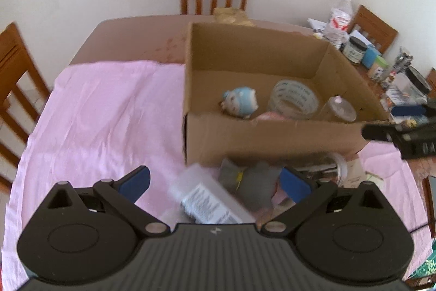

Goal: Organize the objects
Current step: 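Move both tools back to the remaining items on the cloth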

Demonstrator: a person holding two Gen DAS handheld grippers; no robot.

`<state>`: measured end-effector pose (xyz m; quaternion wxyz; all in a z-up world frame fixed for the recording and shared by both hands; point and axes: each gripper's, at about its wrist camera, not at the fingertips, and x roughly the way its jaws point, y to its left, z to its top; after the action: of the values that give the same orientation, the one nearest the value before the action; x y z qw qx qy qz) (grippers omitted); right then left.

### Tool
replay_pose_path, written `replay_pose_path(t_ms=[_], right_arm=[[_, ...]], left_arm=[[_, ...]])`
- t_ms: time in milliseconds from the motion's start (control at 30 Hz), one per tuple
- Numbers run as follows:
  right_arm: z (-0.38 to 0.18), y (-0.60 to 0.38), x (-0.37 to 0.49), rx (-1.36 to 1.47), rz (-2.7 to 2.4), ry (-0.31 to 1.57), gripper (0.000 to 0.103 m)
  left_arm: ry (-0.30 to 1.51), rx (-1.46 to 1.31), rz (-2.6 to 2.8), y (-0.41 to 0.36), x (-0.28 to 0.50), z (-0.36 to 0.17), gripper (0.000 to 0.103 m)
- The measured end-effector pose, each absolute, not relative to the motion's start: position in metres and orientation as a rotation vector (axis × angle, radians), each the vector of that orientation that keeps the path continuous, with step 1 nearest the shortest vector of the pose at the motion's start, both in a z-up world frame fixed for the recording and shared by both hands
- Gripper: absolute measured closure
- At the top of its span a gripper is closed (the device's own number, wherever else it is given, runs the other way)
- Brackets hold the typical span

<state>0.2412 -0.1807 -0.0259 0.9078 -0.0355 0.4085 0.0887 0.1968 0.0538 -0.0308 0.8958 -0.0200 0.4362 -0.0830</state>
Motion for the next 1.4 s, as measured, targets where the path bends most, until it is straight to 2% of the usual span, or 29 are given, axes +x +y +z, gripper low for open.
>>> replay_pose_path(t_ms=[333,633,1067,1400], right_arm=[[-0.091,-0.213,0.186,-0.077,0.231,0.895,0.000],[-0.125,-0.232,0.185,-0.111,0.283,0.923,0.000],[-0.138,-0.227,0.184,-0.193,0.403,0.927,0.000],[-0.138,-0.207,0.162,-0.170,0.338,0.931,0.000]], left_arm=[[0.916,-0.120,0.008,0.051,0.146,-0.052,0.001],[0.971,-0.121,0.152,0.050,0.112,-0.067,0.001],[1.017,-0.071,0.226,0.057,0.103,-0.088,0.001],[1.010,0.022,0.064,0.074,0.110,-0.082,0.001]])
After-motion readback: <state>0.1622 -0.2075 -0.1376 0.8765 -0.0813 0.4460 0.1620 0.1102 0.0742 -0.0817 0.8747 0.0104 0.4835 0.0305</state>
